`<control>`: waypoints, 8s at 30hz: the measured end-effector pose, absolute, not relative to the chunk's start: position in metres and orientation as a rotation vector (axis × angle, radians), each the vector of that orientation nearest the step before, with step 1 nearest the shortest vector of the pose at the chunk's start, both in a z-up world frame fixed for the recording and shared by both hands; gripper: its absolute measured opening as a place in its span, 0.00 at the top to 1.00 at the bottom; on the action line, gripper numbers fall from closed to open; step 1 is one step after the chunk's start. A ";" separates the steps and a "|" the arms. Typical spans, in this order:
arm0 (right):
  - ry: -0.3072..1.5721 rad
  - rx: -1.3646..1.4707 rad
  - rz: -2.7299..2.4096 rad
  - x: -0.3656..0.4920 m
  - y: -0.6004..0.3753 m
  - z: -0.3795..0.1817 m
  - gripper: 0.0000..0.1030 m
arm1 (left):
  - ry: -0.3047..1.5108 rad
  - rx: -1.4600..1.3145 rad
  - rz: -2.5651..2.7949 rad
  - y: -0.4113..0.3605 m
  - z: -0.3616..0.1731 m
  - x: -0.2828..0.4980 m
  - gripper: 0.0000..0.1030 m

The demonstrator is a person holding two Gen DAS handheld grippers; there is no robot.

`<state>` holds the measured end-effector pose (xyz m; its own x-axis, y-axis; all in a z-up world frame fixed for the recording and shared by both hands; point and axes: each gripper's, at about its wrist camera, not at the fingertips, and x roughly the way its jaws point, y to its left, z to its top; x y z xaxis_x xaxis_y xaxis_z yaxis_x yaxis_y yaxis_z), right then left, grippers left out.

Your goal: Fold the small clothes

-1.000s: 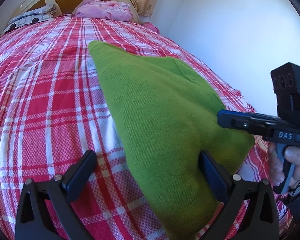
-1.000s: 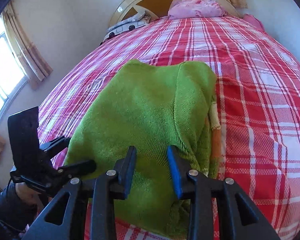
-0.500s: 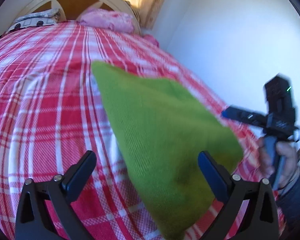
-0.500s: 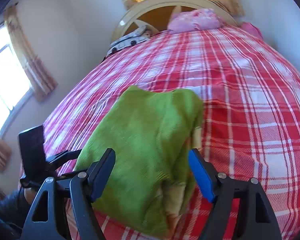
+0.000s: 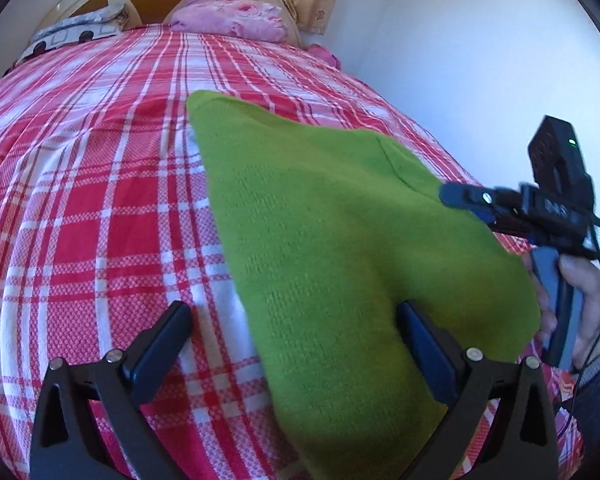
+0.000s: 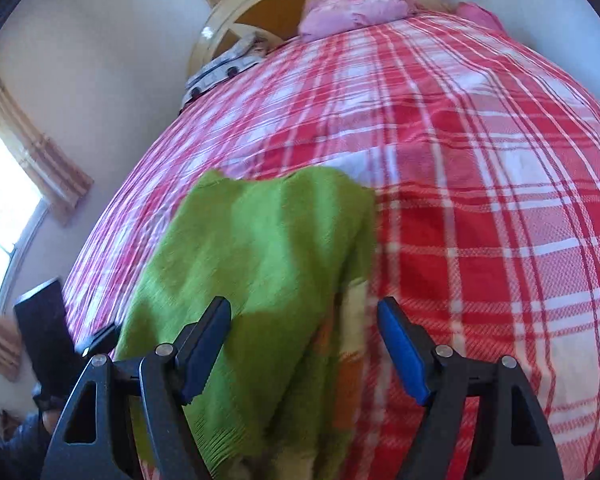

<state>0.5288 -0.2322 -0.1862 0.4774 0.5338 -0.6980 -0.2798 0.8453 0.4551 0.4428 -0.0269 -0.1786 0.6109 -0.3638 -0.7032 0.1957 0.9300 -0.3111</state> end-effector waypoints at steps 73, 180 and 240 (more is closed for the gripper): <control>0.734 0.423 0.784 0.433 -0.187 -0.160 0.73 | 0.787 -0.131 -0.351 -0.016 -0.128 0.339 0.60; 0.823 0.288 1.039 0.290 0.111 -0.149 0.63 | 0.590 -0.341 0.187 0.244 -0.130 0.094 0.23; 0.485 -0.061 0.901 0.122 0.077 -0.075 0.29 | 0.413 -0.238 0.225 0.189 -0.076 0.047 0.03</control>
